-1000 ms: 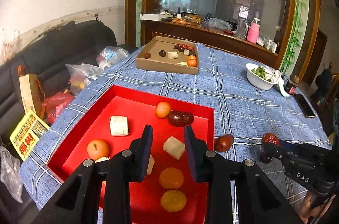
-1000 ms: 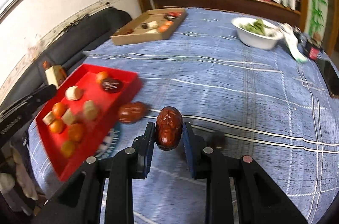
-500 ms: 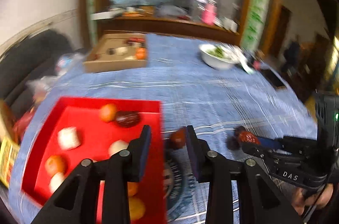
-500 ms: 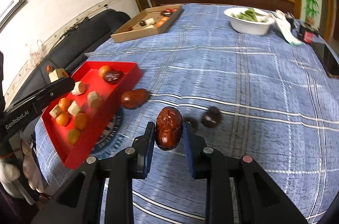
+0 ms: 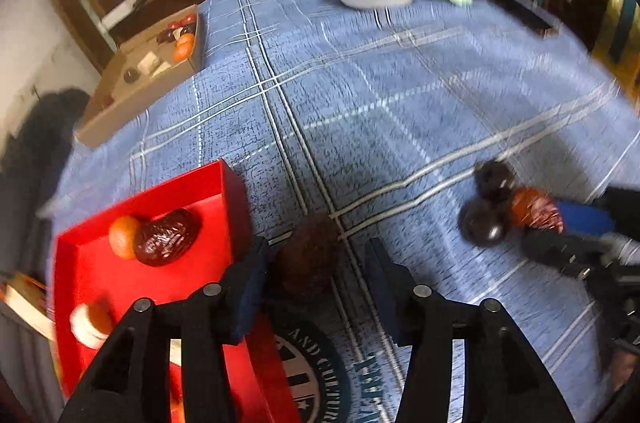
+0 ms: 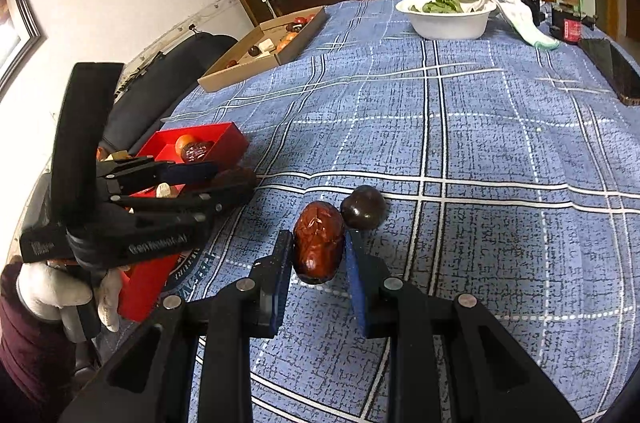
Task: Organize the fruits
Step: 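Carry both red dates over the red tray and open both tools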
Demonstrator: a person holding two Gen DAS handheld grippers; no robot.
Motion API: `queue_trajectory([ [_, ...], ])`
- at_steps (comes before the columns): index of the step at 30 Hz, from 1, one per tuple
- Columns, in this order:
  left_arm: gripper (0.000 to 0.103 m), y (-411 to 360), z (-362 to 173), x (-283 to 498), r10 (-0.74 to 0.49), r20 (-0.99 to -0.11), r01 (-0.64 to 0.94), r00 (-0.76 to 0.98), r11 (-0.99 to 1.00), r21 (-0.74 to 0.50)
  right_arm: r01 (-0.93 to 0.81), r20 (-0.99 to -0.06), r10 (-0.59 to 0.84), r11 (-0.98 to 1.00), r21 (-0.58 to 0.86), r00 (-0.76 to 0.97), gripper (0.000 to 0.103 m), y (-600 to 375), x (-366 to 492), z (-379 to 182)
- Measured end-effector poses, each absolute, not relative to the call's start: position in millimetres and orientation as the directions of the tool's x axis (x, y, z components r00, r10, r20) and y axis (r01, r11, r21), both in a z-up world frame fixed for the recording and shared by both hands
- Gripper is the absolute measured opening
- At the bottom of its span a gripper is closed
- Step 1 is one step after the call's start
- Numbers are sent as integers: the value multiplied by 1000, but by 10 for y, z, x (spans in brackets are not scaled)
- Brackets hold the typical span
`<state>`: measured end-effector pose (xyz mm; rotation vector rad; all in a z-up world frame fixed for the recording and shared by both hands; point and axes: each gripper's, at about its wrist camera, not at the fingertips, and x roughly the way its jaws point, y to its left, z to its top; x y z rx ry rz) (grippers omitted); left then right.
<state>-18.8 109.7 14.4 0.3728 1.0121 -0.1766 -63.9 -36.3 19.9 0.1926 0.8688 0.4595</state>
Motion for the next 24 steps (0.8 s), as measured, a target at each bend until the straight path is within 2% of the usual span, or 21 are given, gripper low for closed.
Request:
queue_trajectory([
  [2,33,1081,135,-231,49,-840,306,541,918,251,-305,-691,469,883,357,550,25,-378,-623,174],
  [5,33,1160,249,-323,31,-808,257,588,940,223,-296,-690,463,886,356,556,25,-404,-612,167],
  [11,33,1552,584,-598,-65,-748,121,661,992,20,-291,-693,465,885,363,551,25,-416,-589,144],
  [16,33,1983,792,-894,-91,-690,7,718,992,-124,-282,-693,455,891,357,560,24,-428,-601,156],
  [20,33,2406,896,-1095,-36,-663,-91,748,984,-156,-312,-680,464,886,344,568,24,-337,-685,292],
  [24,33,2785,808,-1219,51,-667,-198,744,969,-146,-378,-647,545,837,395,533,24,-131,-731,514],
])
